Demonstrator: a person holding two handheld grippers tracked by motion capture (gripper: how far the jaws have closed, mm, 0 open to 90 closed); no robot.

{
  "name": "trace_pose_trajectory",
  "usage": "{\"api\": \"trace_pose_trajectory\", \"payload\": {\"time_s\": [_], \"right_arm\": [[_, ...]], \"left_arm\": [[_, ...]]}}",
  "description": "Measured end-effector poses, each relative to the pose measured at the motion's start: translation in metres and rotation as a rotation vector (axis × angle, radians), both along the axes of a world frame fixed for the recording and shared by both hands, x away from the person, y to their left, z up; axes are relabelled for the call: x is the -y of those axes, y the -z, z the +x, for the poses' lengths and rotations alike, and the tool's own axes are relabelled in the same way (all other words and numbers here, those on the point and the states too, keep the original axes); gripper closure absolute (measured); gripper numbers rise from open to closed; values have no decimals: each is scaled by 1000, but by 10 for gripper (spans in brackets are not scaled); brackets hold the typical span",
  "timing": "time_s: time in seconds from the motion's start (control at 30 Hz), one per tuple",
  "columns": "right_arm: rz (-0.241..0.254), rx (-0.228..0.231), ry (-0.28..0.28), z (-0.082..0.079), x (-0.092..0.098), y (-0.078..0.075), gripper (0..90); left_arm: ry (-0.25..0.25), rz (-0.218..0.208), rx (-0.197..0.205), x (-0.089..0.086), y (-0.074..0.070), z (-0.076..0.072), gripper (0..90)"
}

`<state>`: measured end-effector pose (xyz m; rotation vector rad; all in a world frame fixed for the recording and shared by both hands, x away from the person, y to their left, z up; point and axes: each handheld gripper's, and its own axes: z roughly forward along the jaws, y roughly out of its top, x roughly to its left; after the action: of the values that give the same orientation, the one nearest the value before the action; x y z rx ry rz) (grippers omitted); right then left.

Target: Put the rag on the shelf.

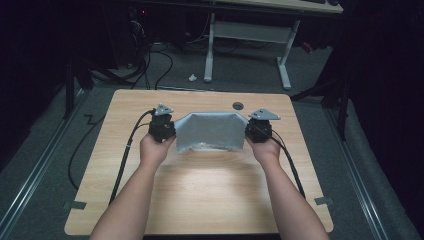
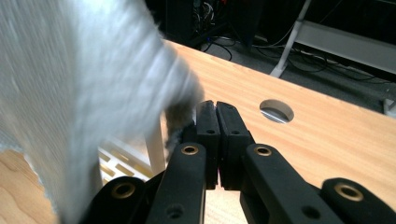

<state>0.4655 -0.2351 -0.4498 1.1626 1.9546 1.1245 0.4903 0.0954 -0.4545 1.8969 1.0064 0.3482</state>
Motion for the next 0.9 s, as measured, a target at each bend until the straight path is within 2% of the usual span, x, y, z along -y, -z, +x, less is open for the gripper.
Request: {"api": "trace_pose_trajectory", "payload": {"time_s": [0.17,0.4,0.57,0.7,0.9], "right_arm": [[-14,-24,2,-1,1,14,894],[1,-36,16,-3,3,21,893],[12,-32,20,-4,5,19,859],[25,-22,22,-5,8,15,799],[40,-11,37,-6,14,8,760]], "left_arm": [[1,-12,-14,-1,9,-1,892],[3,-12,-20,0,11,0,888],[-10,-21,-11,-2,10,-1,865],[-31,-34,-5,-6,6,-2,801],[-65,-33,19,-14,-1,-3,730]]}}
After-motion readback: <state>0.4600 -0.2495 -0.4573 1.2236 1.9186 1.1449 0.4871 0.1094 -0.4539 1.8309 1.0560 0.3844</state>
